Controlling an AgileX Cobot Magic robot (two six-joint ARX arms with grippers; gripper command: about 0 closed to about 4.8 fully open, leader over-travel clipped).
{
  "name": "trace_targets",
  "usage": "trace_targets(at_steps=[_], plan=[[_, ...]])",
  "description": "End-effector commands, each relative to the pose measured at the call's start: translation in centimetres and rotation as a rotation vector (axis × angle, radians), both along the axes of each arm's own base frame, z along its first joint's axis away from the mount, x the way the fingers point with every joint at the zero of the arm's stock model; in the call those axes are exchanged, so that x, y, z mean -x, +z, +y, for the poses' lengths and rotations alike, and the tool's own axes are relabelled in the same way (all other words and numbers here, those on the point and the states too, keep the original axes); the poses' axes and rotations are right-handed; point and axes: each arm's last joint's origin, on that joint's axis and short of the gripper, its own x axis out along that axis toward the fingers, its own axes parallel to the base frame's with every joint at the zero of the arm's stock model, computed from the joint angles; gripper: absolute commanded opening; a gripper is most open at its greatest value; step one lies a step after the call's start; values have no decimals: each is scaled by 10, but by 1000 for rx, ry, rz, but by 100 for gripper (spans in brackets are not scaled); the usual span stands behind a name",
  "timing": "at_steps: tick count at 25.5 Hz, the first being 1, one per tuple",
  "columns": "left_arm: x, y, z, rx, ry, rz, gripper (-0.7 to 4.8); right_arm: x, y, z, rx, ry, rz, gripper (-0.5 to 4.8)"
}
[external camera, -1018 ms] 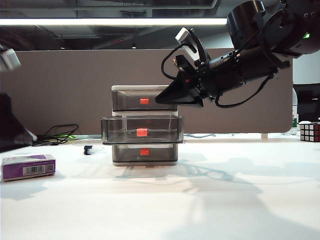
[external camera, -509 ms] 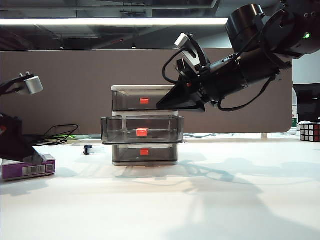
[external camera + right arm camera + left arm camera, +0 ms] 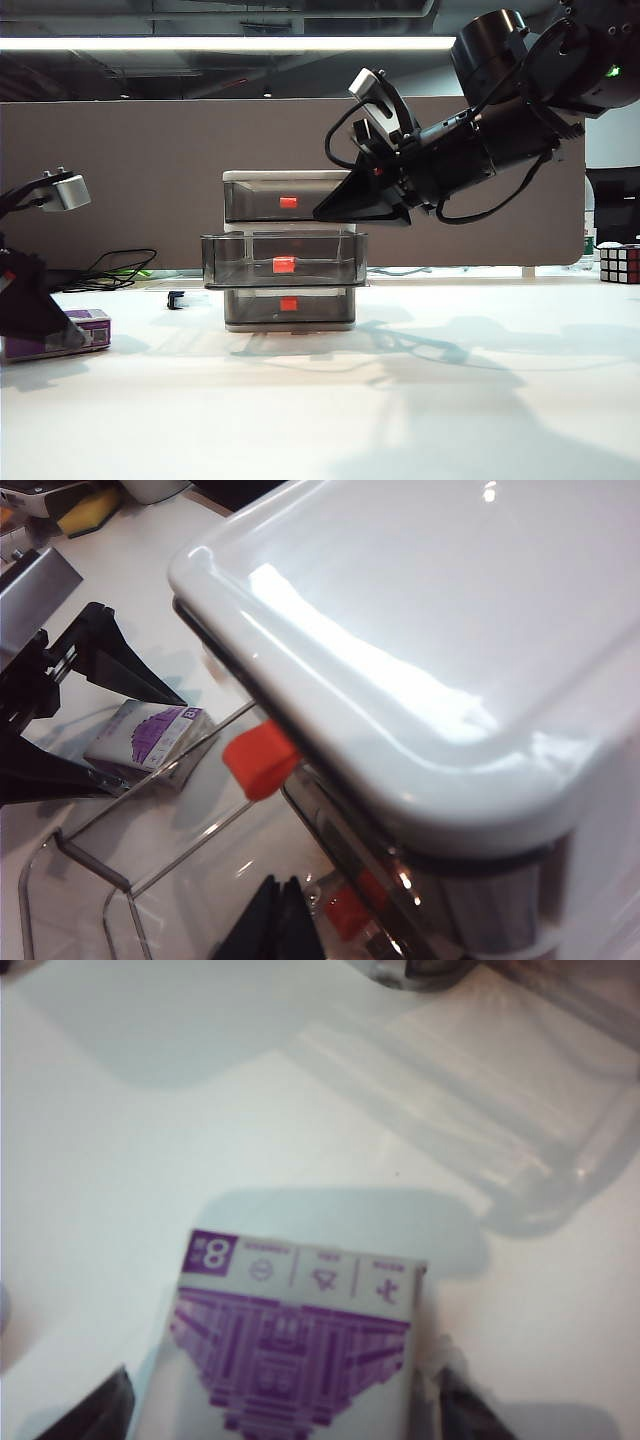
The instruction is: Open the second layer of the drawer on the table, pick up a pack of napkins on the table and put it in, and finally close the drawer.
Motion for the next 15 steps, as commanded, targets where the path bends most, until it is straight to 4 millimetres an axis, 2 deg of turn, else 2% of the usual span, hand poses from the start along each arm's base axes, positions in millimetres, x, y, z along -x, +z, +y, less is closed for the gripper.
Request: trace_targets(at_steps=[1, 3, 7, 15], plan=[[-4, -1, 0, 5, 0, 3, 386, 0, 3, 1, -4, 5, -16, -5], [-4, -3, 0, 5, -2, 9, 356, 0, 3, 1, -3, 5, -11, -5], [-4, -3, 0, 5, -2, 9, 220, 0, 1, 0, 6, 6, -5, -5], [-5, 5, -2, 41, -3, -5, 214, 0, 1, 0, 6, 7, -5, -5]])
